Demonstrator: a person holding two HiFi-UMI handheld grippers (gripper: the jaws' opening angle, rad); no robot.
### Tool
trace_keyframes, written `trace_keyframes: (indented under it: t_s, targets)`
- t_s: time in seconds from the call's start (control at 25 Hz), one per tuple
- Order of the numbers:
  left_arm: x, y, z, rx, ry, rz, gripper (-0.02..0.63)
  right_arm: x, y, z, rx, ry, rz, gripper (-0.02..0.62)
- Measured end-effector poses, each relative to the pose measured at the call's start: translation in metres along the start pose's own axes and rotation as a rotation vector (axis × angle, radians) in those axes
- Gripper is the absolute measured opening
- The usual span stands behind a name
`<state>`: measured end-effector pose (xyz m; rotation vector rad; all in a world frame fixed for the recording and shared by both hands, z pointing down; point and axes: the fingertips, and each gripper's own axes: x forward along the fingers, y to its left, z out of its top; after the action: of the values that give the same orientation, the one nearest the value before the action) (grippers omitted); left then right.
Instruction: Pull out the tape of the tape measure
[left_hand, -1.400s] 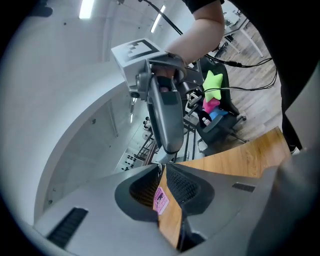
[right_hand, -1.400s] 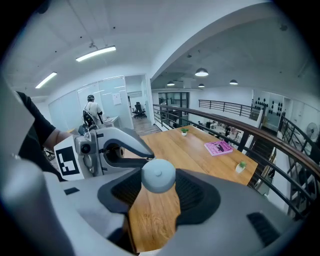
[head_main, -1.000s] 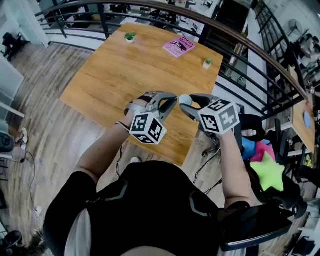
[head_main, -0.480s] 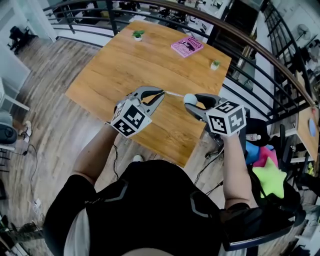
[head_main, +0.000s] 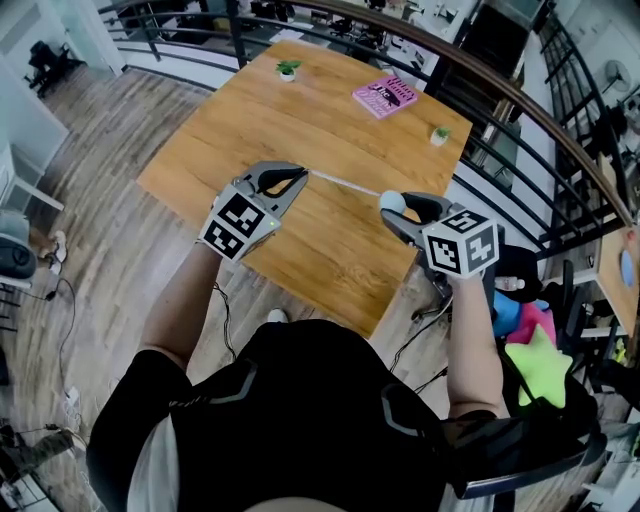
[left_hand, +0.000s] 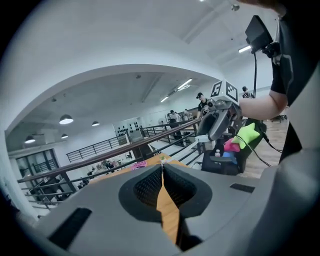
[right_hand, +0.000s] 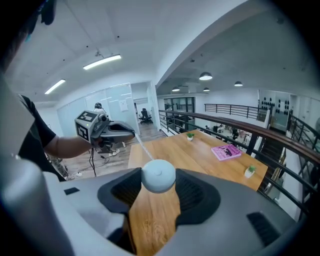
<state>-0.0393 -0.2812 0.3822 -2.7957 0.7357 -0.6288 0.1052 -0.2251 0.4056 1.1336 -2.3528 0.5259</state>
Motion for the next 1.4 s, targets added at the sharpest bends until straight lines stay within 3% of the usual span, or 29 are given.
trace_keyframes:
  t_s: [0.2, 0.48, 0.64, 0.92, 1.4]
  targets:
    - [-0.014, 0.024, -0.013, -0.066, 0.012, 0.032, 0.035, -0.003, -0.011, -0.002, 0.007, 0.013, -0.039, 0.221]
    - [-0.025, 0.032, -0.023, -0.093, 0.030, 0.054, 0.035, -0.002, -0.009, -0.003, 0.030, -0.007, -0.006, 0.221]
    - [-0.031, 0.043, -0.028, -0.161, 0.017, 0.073, 0.034, -0.005, -0.017, -0.007, 0.029, 0.007, -0.043, 0.221]
    - [-0.035, 0.050, -0.034, -0.211, 0.024, 0.095, 0.034, -0.016, -0.030, -0.012, 0.051, -0.002, -0.069, 0.221]
    - [-0.035, 0.054, -0.039, -0.190, 0.052, 0.118, 0.034, -0.025, -0.044, -0.025, 0.062, 0.021, -0.111, 0.221]
